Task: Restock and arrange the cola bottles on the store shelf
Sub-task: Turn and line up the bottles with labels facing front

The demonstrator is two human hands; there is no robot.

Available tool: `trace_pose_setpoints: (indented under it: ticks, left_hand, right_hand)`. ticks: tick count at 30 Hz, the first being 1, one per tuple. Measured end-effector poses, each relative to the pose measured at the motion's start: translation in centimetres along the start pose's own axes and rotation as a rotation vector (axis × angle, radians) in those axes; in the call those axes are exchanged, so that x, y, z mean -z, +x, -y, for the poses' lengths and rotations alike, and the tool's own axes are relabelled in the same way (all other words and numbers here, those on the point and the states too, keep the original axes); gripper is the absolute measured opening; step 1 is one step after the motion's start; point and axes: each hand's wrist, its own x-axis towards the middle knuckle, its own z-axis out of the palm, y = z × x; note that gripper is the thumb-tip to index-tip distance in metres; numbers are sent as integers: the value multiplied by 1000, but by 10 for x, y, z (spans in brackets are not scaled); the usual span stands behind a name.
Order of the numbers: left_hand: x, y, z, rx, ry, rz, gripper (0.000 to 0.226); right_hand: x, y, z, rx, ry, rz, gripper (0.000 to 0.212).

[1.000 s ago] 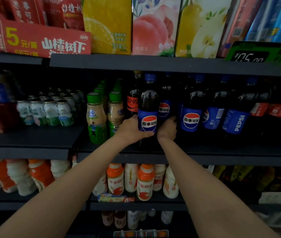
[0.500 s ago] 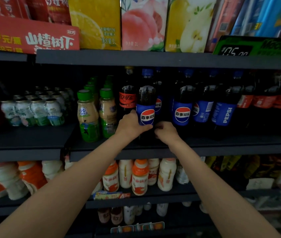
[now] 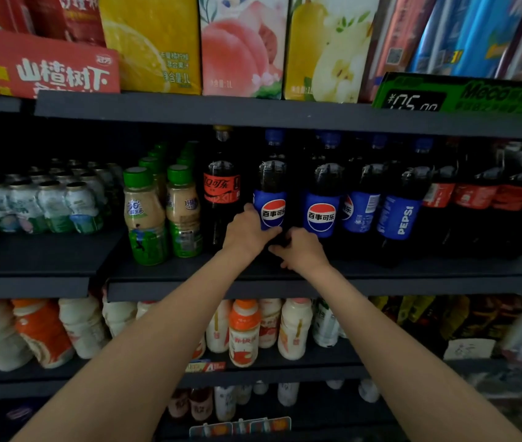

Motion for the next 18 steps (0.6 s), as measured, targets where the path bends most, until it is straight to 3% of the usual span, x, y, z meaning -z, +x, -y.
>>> trace_pose_setpoints:
  ticks: [5,8,12,14,16,18]
  left_hand:
    - [-2,-1,0,20,-19,6,58]
    - [-5,-9,0,40,16,21,53]
    - [-13,-32,9,-135,77,-303,42]
    - [-15,-37,6,-240,41,-365,35]
    - [-18,-36,-2,-318,9,-285,31]
    - [-23,-33,-12,-336,-7,-164,34]
  right_hand:
    - [1,-1,-3,60,-98,-29,33]
    - [18,-11,-7,106,-110,-193,27]
    - [50,-23,-25,75,-103,-505,27]
    - [56,-18,-35,39,-13,-435,37]
    - [53,-11,-39,14,38,-285,56]
    - [46,-5,-39,14,-6,-241,64]
